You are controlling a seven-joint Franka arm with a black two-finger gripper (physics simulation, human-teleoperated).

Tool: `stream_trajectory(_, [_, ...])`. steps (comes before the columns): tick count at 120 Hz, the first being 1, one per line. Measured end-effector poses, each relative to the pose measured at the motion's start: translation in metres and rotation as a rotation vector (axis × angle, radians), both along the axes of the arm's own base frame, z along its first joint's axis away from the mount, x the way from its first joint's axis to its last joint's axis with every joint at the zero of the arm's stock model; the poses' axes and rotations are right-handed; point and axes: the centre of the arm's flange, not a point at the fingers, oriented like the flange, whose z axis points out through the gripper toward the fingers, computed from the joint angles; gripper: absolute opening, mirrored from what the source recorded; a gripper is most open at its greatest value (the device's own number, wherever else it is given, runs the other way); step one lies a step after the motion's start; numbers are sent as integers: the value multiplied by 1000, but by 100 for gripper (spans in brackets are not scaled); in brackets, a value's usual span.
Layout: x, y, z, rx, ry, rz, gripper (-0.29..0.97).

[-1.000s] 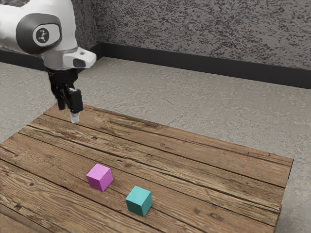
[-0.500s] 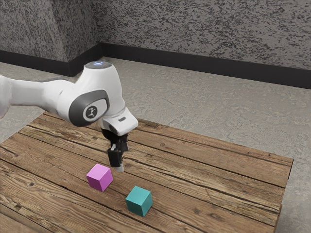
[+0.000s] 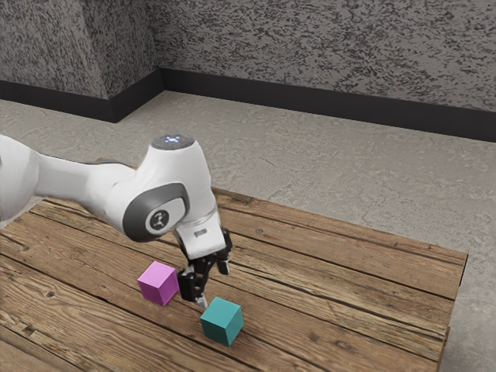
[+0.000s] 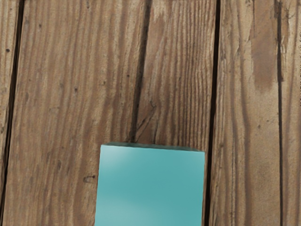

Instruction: Pick up the blue block with one arm, and put the blue block on the pink block with one arm

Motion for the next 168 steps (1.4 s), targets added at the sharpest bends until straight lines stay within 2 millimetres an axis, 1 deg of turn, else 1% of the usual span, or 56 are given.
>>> stream_trajectory(25, [-1,-2,-40,-33,54,-54,68])
stream_trajectory(38, [4,-2,-44,-48,28,-73,68])
stream_trajectory(57, [9,0,-66,-66,31,-91,68])
stream_trajectory(81, [10,-1,-87,-80,39,-114,68])
stream_trajectory(110, [10,-2,-98,-86,45,-135,67])
stream_trajectory(116, [10,-2,-98,-87,44,-139,63])
stream_trajectory(125, [10,-2,-98,-87,42,-143,46])
stream_trajectory(130, [11,-2,-98,-87,40,-146,40])
stream_trajectory(138, [11,-1,-95,-86,33,-147,33])
stream_trajectory(142, [12,1,-87,-83,21,-148,31])
stream_trajectory(155, [13,4,-44,-62,-36,-154,28])
stream_trajectory(161, [12,6,-15,-49,-72,-156,29])
stream_trajectory(168, [10,12,8,-37,-95,-150,30])
